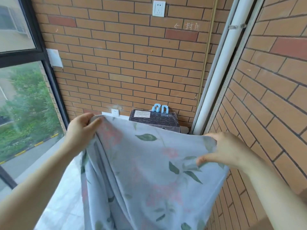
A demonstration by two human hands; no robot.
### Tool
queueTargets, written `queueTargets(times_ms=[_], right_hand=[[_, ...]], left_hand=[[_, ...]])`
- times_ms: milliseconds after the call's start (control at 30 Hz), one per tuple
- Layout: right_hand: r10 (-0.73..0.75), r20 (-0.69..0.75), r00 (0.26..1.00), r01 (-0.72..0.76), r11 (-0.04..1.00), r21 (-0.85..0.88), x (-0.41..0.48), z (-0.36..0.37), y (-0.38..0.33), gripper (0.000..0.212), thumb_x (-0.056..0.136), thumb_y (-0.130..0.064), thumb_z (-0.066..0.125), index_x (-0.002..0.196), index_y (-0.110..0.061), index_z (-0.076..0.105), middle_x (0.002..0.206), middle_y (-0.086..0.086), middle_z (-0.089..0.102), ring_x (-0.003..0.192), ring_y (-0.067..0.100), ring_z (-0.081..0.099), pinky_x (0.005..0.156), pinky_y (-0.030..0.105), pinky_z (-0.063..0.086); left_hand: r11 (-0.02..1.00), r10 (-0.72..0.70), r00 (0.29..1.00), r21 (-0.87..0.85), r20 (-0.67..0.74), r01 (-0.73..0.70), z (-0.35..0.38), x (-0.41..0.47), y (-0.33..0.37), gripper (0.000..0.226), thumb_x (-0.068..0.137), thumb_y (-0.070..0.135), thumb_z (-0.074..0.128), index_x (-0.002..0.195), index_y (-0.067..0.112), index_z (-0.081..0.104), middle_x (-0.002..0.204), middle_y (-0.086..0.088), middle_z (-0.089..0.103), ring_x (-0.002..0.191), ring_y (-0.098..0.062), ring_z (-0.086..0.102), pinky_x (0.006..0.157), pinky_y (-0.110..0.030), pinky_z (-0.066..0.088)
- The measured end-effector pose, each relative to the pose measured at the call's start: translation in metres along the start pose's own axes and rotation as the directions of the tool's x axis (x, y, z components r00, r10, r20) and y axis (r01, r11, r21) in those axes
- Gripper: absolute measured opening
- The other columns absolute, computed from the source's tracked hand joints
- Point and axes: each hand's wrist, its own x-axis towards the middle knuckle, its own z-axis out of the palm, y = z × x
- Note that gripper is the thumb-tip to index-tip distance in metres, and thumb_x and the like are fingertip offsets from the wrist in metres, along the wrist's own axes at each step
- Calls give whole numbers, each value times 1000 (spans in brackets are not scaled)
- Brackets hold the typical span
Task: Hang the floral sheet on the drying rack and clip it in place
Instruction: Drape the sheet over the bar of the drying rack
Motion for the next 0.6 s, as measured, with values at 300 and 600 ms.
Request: queueTargets(times_ms=[300, 600], right_hand=[[147, -208, 967, -119, 983, 142, 69, 17, -36, 35, 101, -30, 38, 72, -12, 49, 65, 9, 57, 63, 33, 62, 50, 31, 45], [-91, -83, 992, 105, 278, 955, 114, 17, -113, 32, 104, -22, 35, 120, -12, 61, 117, 11, 66, 110, 25, 63, 79, 38, 57]], left_hand=[[996, -3, 995, 89, -101, 12, -48, 15, -9, 42, 95, 23, 55, 59, 5, 43, 53, -6, 39, 53, -23, 37, 50, -31, 30], [879, -333, 917, -425, -219, 218, -121, 14, 1, 37, 87, 29, 66, 82, -6, 55, 75, -12, 50, 67, -21, 43, 61, -32, 34]])
